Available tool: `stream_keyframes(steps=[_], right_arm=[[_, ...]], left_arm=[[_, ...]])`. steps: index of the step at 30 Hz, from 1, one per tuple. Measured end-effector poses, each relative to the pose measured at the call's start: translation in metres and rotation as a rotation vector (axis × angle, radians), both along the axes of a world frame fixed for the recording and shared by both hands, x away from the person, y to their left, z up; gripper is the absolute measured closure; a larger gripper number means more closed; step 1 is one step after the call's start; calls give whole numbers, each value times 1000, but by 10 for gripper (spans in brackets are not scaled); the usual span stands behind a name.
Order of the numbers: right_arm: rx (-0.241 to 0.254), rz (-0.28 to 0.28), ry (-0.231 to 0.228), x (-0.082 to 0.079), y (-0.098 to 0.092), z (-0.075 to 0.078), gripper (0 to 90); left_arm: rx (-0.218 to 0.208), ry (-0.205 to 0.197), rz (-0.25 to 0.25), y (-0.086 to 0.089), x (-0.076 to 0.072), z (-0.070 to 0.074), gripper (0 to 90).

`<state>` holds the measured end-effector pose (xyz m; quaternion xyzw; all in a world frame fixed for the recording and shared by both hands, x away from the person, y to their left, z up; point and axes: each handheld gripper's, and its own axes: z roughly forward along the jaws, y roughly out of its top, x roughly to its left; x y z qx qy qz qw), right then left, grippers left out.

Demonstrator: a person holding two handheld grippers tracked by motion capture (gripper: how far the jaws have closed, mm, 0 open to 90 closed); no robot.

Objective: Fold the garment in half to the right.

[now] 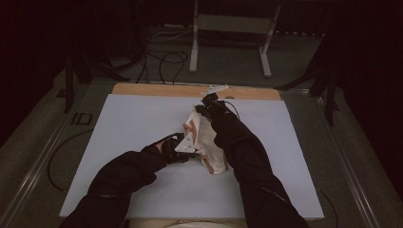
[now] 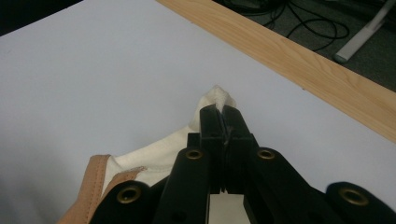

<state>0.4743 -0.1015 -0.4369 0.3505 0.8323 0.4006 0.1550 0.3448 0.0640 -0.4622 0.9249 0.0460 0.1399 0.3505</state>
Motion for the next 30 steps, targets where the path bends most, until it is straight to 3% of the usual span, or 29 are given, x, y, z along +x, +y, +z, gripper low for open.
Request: stream_keyframes(steps=[10,18,30], right_arm=[[18,-25,-3,-2,-17,1,896],[29,-41,2,-4,-31,-1,895],[53,-86,21,-7,-59,-15,895]], left_arm=[[6,-2,-9,-10,3,6,875],[17,11,-34,-32,5,-2,874],[22,26,-49,-48,9,-9,874]])
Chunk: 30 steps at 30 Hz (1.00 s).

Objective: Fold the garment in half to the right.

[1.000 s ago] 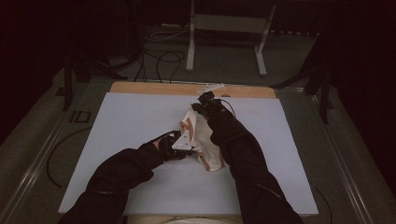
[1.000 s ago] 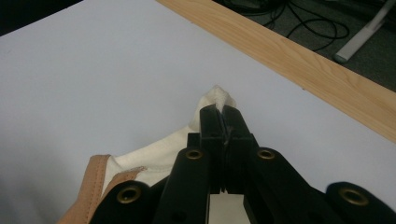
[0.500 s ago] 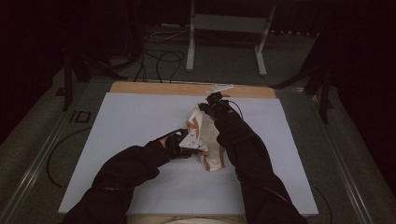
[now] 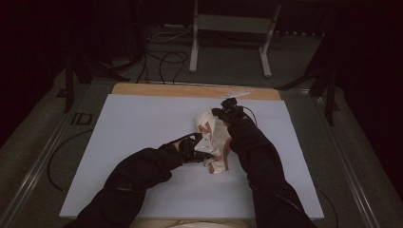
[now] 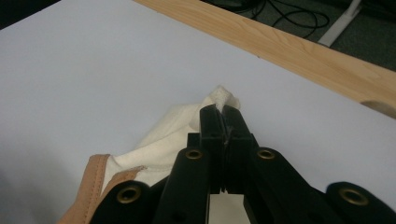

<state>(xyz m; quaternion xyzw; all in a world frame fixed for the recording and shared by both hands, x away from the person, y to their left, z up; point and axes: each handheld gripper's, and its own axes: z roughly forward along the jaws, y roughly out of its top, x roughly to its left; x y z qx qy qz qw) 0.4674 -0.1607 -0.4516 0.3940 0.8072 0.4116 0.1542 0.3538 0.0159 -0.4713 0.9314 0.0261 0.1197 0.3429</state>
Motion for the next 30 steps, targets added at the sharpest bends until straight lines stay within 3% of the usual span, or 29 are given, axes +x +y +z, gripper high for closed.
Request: stream_keyframes(steps=[13,30], right_arm=[[34,-24,29,2,-23,-27,895],[4,-54,71,9,-33,-56,893]], left_arm=[[16,41,13,-22,5,-14,873],[20,83,61,-37,8,-28,867]])
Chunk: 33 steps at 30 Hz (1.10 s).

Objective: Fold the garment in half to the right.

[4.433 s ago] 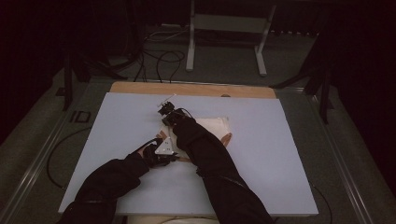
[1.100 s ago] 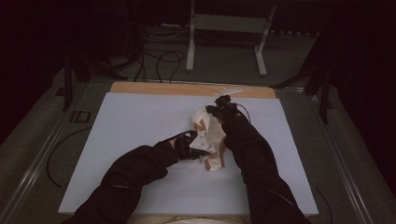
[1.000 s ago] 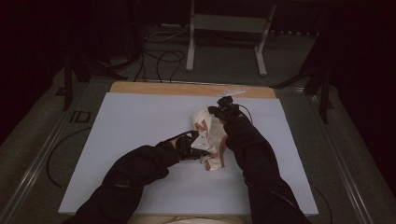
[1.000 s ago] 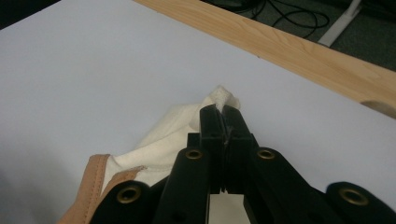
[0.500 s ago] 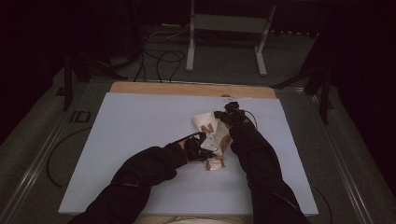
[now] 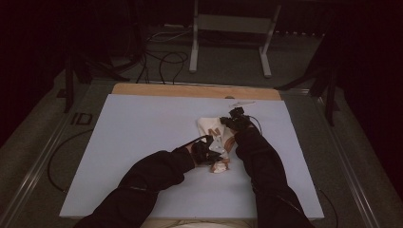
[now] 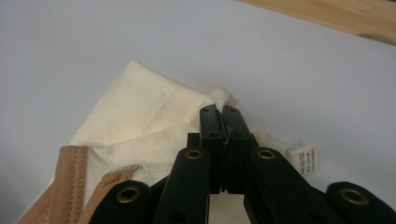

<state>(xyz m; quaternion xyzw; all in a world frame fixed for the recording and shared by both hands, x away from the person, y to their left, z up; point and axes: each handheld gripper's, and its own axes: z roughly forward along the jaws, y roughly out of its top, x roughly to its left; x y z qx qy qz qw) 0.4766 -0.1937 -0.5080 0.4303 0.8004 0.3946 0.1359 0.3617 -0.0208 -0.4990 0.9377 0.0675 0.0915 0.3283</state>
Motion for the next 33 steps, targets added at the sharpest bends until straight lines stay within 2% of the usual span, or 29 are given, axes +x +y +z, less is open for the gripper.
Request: stream_keyframes(steps=[8,14,17,18,20,22,26,30,33], right_arm=[[-34,6,20,2,0,-16,887],[-32,2,16,1,0,-17,878],[-29,-8,14,1,0,-18,827],[-31,-15,15,1,0,-18,798],[-31,-17,20,1,0,-16,716],[-22,-18,24,1,-2,-13,652],[-27,-3,20,0,0,-5,501],[-16,8,0,-3,2,9,382],[-11,31,-5,-6,6,19,331]], left_arm=[[4,20,12,-2,0,-5,856],[1,29,12,-2,0,-7,837],[-10,35,9,-1,0,-7,815],[-21,43,11,-1,-1,-7,794],[-35,47,6,1,-2,-5,696],[-44,32,11,4,-3,-1,605],[-100,33,17,14,-5,8,480],[-151,24,35,27,-7,20,368],[-185,6,49,37,-11,28,258]])
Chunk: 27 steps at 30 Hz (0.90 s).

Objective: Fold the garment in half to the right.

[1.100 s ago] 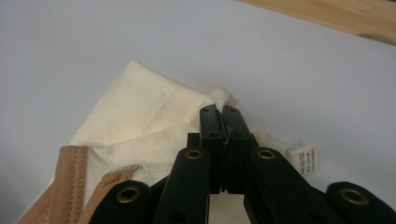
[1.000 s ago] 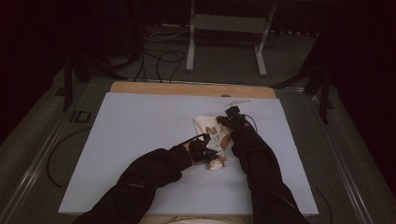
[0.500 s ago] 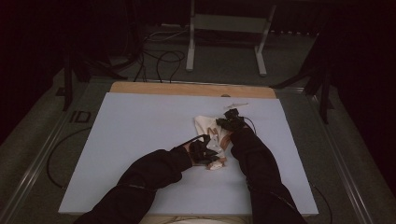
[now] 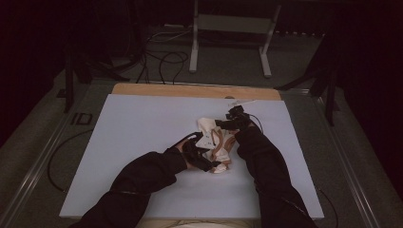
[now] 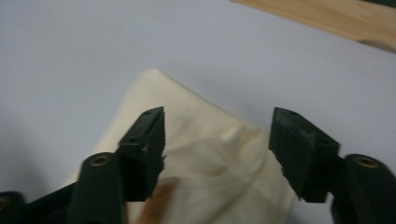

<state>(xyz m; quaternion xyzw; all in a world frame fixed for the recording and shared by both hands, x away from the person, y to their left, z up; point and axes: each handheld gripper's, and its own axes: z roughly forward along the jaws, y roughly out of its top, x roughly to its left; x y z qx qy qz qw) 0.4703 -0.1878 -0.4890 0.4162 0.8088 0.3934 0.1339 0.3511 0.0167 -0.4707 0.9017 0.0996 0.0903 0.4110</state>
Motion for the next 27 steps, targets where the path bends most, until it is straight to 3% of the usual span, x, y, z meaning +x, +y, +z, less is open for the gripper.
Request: stream_keyframes(steps=[3,5,10,13,19,27], right_arm=[[-6,8,-12,-6,5,9,270],[-10,10,-22,-12,7,15,247],[-10,42,-37,-28,11,24,283],[-27,69,-40,-36,13,27,316],[-42,80,-34,-44,17,24,370],[-103,78,8,-36,31,0,440]], left_arm=[[-35,0,-7,13,-3,7,144],[-56,13,16,23,-3,11,143],[-117,6,67,51,-9,16,70],[-120,14,99,67,-17,14,11],[-120,26,177,100,-39,-2,10],[-124,35,267,131,-69,-30,10]])
